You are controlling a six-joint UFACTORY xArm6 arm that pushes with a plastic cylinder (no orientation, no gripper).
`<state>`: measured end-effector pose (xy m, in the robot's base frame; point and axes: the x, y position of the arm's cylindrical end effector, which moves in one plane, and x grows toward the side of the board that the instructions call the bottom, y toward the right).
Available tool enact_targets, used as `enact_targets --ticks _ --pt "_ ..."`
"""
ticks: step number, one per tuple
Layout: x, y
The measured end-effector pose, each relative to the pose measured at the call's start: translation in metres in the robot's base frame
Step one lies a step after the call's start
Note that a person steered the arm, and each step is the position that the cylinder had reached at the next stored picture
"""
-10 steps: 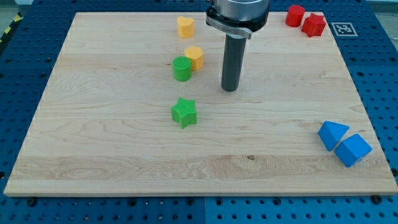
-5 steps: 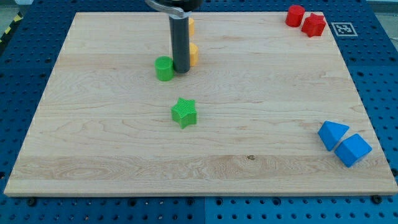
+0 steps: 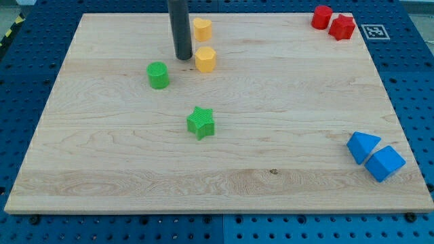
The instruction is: Make a triangle out of yellow blocks and the green circle
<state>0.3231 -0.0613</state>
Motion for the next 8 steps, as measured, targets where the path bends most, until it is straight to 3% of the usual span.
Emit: enact_targets --ticks 5,8 --pt "-0.022 0.028" --pt "0.021 0.060"
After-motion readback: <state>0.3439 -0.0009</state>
